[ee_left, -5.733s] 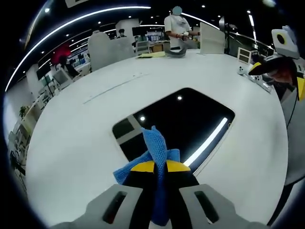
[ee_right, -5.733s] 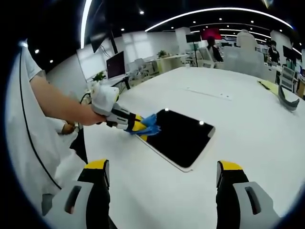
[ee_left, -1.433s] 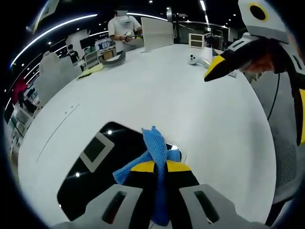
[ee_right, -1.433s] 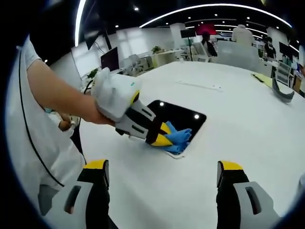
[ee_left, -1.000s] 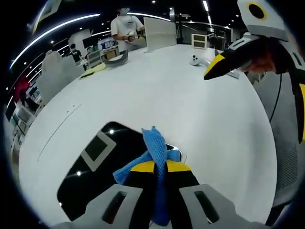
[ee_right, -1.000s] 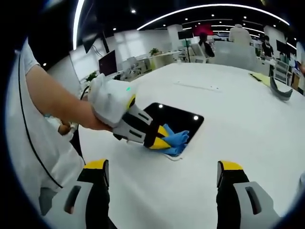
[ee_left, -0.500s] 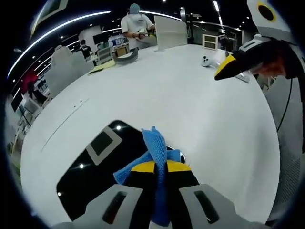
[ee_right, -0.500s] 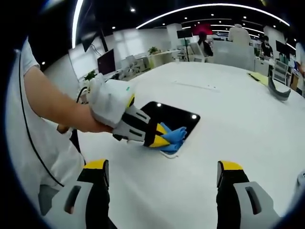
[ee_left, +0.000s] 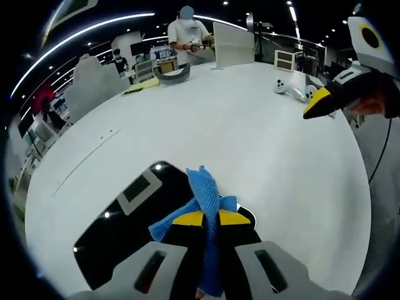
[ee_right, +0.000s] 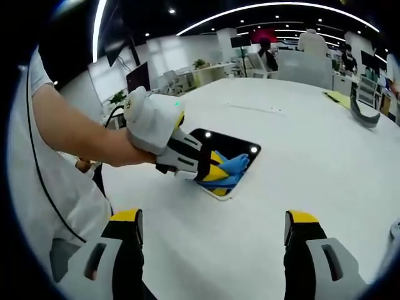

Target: Wipe the mirror surface with the cleaning cloth until all visible marks leave the cleaned area.

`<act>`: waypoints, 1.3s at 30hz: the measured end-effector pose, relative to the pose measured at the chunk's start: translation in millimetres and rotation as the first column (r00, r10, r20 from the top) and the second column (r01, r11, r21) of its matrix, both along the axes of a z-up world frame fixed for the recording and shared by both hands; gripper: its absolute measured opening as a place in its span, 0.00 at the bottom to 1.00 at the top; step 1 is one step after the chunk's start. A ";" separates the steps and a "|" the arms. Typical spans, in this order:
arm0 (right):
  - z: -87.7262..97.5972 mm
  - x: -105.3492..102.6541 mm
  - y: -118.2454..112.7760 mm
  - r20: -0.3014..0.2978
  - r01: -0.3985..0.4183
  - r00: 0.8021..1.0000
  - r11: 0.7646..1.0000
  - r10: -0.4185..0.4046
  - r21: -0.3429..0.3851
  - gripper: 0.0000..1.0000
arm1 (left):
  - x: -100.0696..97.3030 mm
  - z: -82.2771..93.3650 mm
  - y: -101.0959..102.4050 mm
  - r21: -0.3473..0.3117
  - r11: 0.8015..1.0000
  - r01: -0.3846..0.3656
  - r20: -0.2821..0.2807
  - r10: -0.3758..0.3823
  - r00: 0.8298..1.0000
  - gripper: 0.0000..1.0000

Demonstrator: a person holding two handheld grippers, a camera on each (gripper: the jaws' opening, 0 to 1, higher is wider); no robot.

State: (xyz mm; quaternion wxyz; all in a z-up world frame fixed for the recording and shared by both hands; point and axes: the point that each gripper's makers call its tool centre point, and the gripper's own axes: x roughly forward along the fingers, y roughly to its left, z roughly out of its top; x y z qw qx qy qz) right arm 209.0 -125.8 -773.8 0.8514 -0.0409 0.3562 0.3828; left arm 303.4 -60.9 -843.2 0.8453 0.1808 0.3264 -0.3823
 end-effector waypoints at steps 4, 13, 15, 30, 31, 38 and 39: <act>0.0 2.2 1.1 -0.004 -0.003 1.000 1.000 0.003 -0.001 0.94 | 9.0 0.3 0.7 -0.007 1.000 -0.016 0.008 0.016 1.000 0.04; -0.7 5.6 0.0 -0.015 -0.014 1.000 1.000 0.014 -0.012 0.94 | 27.2 0.8 5.8 -0.041 0.996 -0.080 -0.015 0.080 0.997 0.04; -1.1 5.8 -0.7 -0.017 -0.015 1.000 1.000 0.015 -0.017 0.94 | 29.9 -0.1 6.6 -0.035 0.996 -0.080 -0.006 0.080 0.997 0.04; -6.2 4.4 1.8 -0.031 -0.010 0.999 1.000 0.010 -0.005 0.94 | 49.4 0.8 14.1 -0.036 0.995 -0.096 0.011 0.096 0.995 0.04; -6.7 4.0 1.6 -0.034 -0.009 0.999 1.000 0.009 -0.006 0.94 | 50.6 0.9 14.6 -0.035 0.995 -0.098 0.013 0.098 0.995 0.04; -8.3 4.0 -2.9 -0.038 0.003 0.999 1.000 -0.003 0.000 0.94 | 59.3 0.8 18.6 -0.031 0.993 -0.111 0.022 0.111 0.994 0.04; -8.7 4.0 -3.1 -0.038 0.002 0.999 1.000 -0.002 -0.002 0.94 | 59.8 1.1 19.0 -0.032 0.993 -0.113 0.022 0.114 0.993 0.04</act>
